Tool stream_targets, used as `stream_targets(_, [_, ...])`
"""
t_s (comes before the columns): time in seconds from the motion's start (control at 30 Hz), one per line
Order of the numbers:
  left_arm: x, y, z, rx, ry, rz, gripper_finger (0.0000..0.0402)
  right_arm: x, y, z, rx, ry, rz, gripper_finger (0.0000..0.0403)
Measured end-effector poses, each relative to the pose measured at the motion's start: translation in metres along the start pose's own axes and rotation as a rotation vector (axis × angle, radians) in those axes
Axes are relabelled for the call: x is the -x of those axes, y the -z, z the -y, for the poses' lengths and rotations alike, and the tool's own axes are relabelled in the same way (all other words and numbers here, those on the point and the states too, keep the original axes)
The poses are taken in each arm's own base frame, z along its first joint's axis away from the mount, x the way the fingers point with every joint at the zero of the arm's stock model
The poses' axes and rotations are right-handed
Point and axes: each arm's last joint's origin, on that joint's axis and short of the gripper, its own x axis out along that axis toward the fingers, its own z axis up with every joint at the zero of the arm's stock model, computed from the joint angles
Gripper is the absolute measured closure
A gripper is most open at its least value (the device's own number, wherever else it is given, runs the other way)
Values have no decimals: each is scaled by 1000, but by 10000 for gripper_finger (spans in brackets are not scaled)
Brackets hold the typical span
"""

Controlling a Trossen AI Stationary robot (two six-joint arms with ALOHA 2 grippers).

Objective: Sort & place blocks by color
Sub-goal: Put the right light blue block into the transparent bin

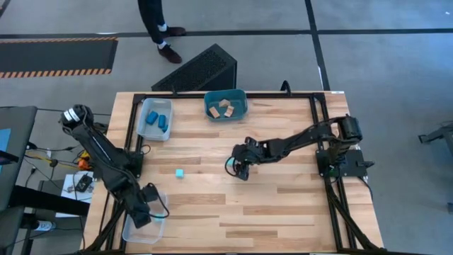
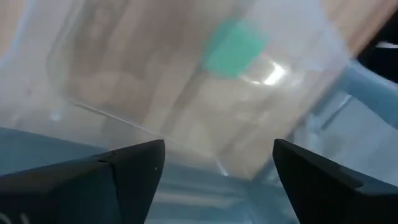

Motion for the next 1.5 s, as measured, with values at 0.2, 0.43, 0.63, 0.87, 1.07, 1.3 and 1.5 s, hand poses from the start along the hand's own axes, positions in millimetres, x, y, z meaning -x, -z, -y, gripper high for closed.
stream_targets(0.2, [27, -5, 13, -26, 109, 134, 116, -21, 2, 5, 55, -37, 2, 138])
stream_targets(0.43, [71, -16, 13, -49, 146, 460, 116, -32, 7, 11, 65, -44, -31, 138])
stream_targets(0.63, [96, -30, 1, -89, 100, 734, 116, -30, 5, 11, 82, -49, -13, 171])
stream_targets(0.87, [112, -53, -17, -33, -12, 869, 116, -26, -11, 7, 83, -71, 23, 261])
stream_targets(1.07, [110, -77, -31, 43, -13, 874, 116, -17, -35, -2, 121, -94, 51, 275])
stream_targets(1.3, [98, -107, -43, 65, 169, 945, 116, 3, -68, -19, 317, -9, 89, 255])
stream_targets(1.5, [96, -128, -54, 82, 400, 1078, 116, 29, -96, -39, 418, 22, 187, 271])
